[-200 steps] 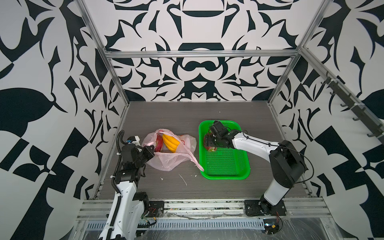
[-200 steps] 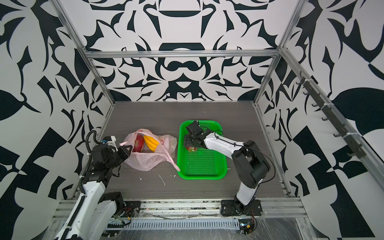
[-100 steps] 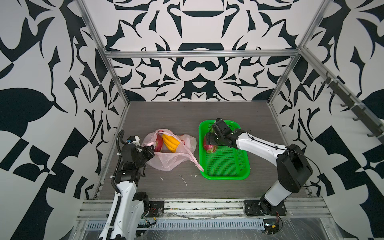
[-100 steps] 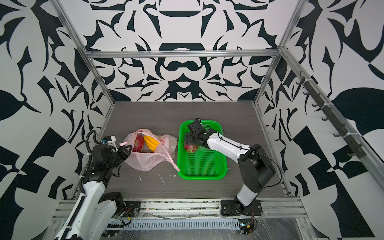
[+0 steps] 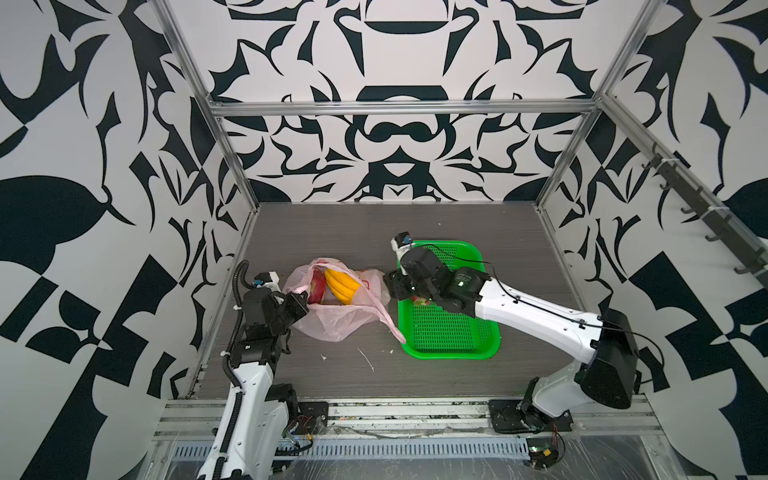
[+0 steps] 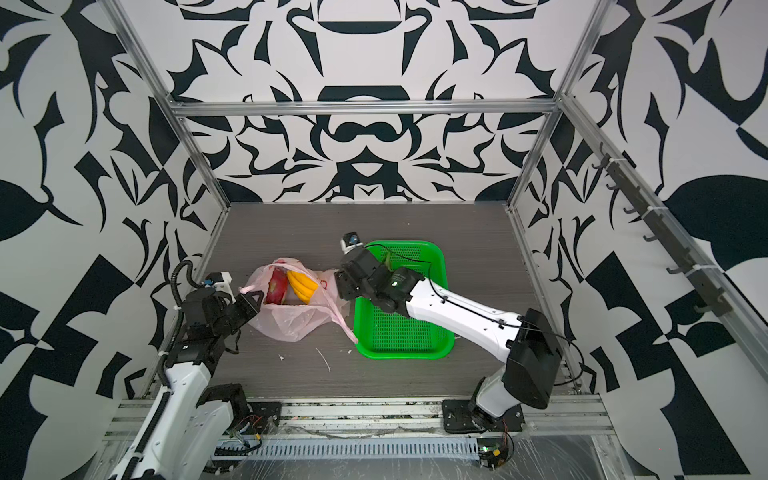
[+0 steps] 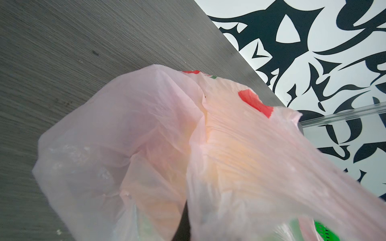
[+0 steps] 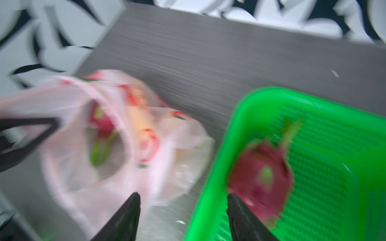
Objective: Untie the knot of the plastic bag and take out the fruit
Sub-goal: 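Move the right gripper back over the pink bag opening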
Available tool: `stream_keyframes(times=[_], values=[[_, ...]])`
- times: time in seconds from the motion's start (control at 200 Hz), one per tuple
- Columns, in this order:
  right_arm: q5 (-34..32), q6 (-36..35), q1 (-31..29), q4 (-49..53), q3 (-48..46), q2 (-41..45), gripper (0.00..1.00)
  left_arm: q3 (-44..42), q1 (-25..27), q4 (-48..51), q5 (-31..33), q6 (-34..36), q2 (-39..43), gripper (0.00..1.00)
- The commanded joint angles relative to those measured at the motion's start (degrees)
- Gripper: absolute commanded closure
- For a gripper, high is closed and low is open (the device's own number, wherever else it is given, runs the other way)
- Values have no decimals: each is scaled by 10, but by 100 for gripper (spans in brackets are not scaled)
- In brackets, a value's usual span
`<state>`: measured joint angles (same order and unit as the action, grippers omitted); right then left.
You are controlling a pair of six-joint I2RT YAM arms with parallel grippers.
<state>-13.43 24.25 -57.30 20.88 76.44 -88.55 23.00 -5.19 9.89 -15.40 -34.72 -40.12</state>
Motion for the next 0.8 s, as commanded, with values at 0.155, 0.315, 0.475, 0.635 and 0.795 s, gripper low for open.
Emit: stream_keyframes(times=[0.155,0.315,0.475,0.635,0.795], values=[[16,-57,-56,-58,136,-120,39,-6,-2,7,-6,2,31,100],[19,-52,-57,-51,189,-202,45,-18,-2,4,-14,-2,54,100],[68,-42,-61,-41,201,-246,48,-31,-2,5,-18,-3,70,100],[72,-25,-76,-41,161,-244,50,-39,-2,3,-20,-13,72,100],[63,-6,-86,-37,111,-231,50,-52,-2,-7,-32,-30,68,100]])
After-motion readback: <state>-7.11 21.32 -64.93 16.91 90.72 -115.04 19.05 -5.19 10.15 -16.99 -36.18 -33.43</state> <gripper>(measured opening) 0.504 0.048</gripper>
